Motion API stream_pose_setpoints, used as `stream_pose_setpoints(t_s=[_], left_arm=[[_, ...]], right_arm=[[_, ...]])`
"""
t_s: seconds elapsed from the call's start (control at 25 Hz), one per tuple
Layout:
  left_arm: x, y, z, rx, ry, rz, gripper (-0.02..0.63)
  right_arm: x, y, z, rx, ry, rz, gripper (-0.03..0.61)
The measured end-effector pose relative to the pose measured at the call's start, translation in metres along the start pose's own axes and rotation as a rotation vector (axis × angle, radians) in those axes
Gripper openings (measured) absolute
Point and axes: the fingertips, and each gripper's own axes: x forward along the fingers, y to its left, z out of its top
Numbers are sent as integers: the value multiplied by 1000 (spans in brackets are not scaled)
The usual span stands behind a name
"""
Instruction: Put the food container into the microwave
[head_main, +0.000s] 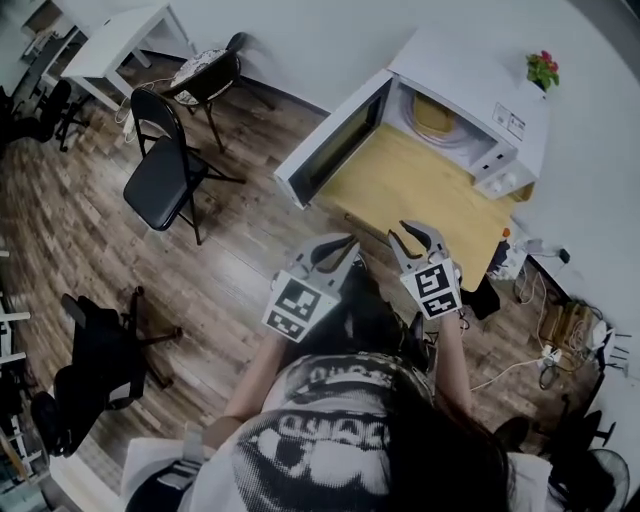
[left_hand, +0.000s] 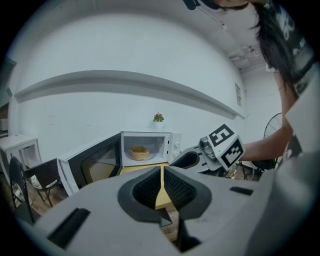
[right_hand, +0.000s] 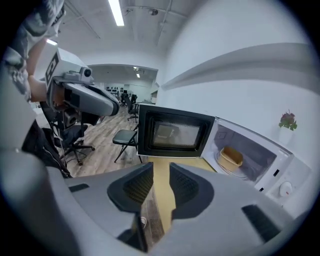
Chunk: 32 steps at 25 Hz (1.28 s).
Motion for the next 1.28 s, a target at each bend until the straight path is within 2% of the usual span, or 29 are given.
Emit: stream_pose_setpoints(t_s=[0.32, 0.76, 1.28], left_arm=[[-9, -20, -7, -6, 0, -34, 17], [13, -45, 1, -3, -5, -12, 17], [31, -150, -10, -6, 59, 9, 17]], right_arm=[[-20, 26, -5, 35, -3, 9, 98], [-40, 21, -11, 56, -42, 54, 89], [-127, 23, -63, 126, -91, 125, 28]])
